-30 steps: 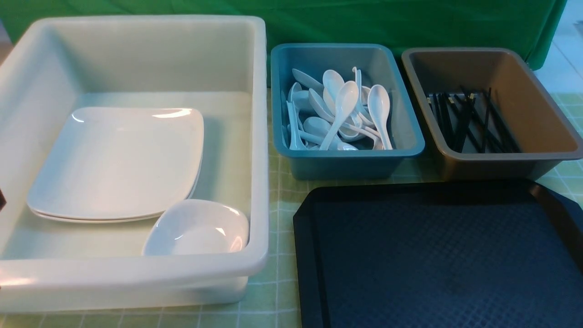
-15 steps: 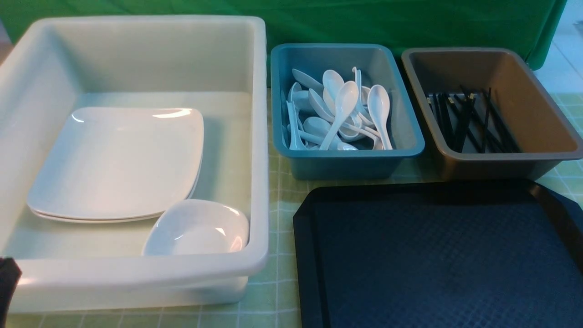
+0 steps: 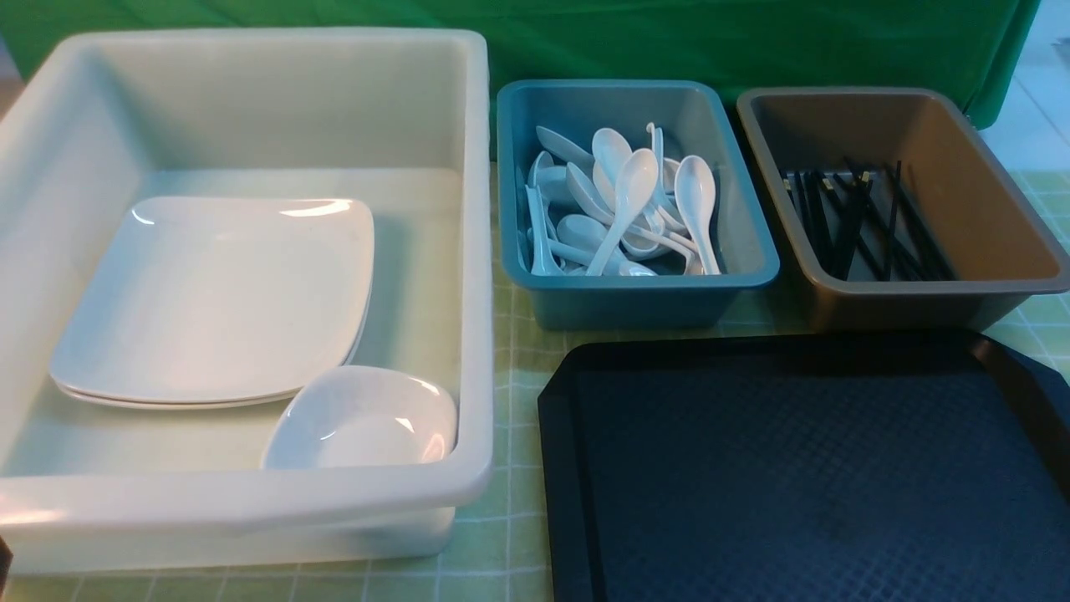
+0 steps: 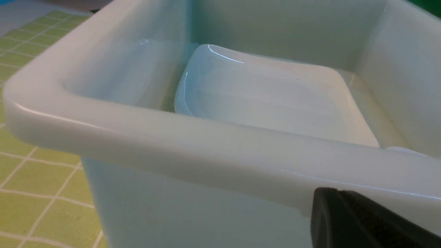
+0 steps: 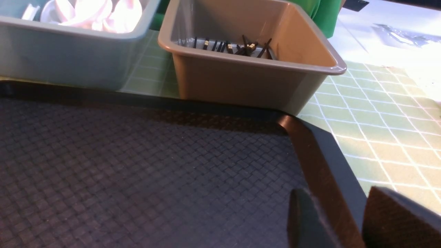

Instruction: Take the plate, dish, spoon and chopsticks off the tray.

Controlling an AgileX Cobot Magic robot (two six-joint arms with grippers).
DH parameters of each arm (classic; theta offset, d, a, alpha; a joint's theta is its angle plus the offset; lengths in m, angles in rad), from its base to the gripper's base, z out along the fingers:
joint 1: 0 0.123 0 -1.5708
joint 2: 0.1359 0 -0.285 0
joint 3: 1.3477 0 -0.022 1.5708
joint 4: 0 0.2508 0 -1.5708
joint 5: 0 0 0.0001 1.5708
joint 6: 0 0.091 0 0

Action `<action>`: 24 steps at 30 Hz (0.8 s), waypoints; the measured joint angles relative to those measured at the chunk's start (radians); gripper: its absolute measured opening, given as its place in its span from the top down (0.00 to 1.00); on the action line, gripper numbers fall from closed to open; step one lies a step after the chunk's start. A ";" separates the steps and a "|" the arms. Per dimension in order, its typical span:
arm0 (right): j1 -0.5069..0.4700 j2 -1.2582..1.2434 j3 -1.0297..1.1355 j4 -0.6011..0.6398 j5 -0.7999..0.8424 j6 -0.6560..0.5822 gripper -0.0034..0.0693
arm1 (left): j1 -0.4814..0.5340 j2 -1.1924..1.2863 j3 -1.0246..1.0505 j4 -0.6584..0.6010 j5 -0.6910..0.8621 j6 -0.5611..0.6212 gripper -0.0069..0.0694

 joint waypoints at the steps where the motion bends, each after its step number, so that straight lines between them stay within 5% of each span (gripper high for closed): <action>1: 0.000 0.000 0.000 0.000 0.000 0.000 0.62 | -0.009 0.000 0.000 0.000 0.000 0.001 0.92; 24: 0.000 0.000 0.000 0.000 0.000 0.000 0.62 | -0.039 0.000 0.000 0.000 0.001 0.011 0.92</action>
